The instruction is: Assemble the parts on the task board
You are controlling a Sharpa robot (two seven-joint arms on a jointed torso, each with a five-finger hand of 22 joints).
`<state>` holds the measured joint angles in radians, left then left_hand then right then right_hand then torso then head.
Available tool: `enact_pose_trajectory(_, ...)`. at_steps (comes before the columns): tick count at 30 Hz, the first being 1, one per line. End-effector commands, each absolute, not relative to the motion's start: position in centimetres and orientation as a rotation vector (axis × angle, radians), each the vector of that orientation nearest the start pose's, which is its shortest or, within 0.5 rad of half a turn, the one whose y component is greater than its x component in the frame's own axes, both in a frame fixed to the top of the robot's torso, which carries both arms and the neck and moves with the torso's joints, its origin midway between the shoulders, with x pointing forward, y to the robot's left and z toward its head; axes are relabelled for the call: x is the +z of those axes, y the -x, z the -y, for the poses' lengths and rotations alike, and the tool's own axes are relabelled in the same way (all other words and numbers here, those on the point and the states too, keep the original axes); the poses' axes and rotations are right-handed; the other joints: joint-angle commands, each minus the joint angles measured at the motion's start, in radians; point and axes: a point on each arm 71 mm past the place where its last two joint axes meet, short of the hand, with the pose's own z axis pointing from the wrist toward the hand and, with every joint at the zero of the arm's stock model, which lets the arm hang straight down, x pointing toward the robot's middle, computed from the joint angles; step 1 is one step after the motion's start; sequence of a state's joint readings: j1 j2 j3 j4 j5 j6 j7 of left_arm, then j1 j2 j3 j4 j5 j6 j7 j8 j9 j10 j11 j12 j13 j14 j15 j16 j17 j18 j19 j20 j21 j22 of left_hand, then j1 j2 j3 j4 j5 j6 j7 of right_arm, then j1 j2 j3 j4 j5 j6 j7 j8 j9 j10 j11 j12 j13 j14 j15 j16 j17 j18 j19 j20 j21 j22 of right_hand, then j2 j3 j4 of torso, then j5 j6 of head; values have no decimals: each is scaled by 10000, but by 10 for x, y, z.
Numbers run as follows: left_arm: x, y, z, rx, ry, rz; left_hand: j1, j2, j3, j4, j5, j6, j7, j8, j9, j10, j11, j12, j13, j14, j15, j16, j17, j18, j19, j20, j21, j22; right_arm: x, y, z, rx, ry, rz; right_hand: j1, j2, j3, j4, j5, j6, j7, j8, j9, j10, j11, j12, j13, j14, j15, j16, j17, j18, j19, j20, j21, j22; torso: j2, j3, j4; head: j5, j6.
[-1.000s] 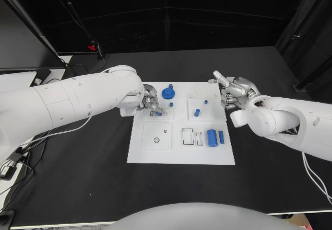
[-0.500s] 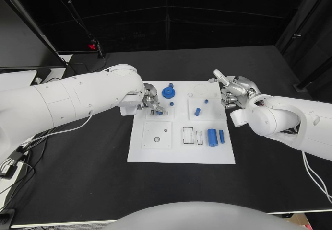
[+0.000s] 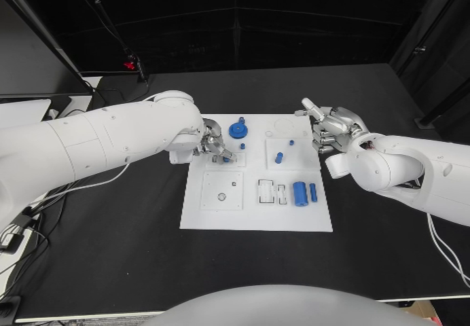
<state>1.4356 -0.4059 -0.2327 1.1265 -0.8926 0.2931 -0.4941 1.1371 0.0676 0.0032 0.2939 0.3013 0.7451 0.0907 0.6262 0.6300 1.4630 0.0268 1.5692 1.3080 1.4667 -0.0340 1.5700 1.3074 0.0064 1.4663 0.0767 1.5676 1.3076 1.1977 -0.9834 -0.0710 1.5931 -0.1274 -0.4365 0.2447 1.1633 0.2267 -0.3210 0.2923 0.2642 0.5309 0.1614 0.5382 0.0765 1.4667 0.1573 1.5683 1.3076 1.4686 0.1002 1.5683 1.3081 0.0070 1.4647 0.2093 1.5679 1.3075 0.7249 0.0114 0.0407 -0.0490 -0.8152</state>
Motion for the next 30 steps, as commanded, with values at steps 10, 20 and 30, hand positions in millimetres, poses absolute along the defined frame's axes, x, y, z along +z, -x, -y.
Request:
enact_pose_trajectory(10, -192, -545, -107, -3770, 172, -24184, -1318, 64, -1158, -10, -1973, -133, 72, -32, 169, 1077, 94, 16, 2628, 1041, 116, 8, 2634, -64, 1045, 159, 31, 2632, -191, -471, 263, 12505, -11262, -15031, -17, 104, 53, -11, 42, -59, 662, 79, -8, 1041, 3, 25, 2632, 1022, 42, 25, 2627, -70, 1061, 47, 29, 2632, 1, -4, -8, -8, 1)
enact_pose_trajectory(20, -186, -546, -113, -4560, 725, -23170, -2153, 44, -2074, -11, -2536, -186, 63, 155, 427, 1077, 78, 16, 2628, 1041, 111, 8, 2634, -64, 1045, 156, 31, 2632, -192, -471, 263, 12505, -11274, -15061, -17, 105, 53, -11, 43, -59, 661, 80, -9, 1041, 3, 25, 2632, 1022, 42, 25, 2627, -70, 1061, 47, 29, 2632, -13, 12, 19, 20, 104)
enact_pose_trajectory(30, -164, -542, -131, -4691, 646, -22879, -1816, 156, -2193, -64, -2520, -247, 29, 416, 694, 1077, 47, 16, 2628, 1041, 78, 8, 2634, -64, 1045, 133, 31, 2632, -193, -472, 261, 12505, -11285, -15097, -16, 116, 55, -12, 45, -59, 658, 85, -10, 1041, -3, 25, 2632, 1022, 36, 25, 2627, -70, 1061, 44, 29, 2632, -13, 21, 27, 139, 290)
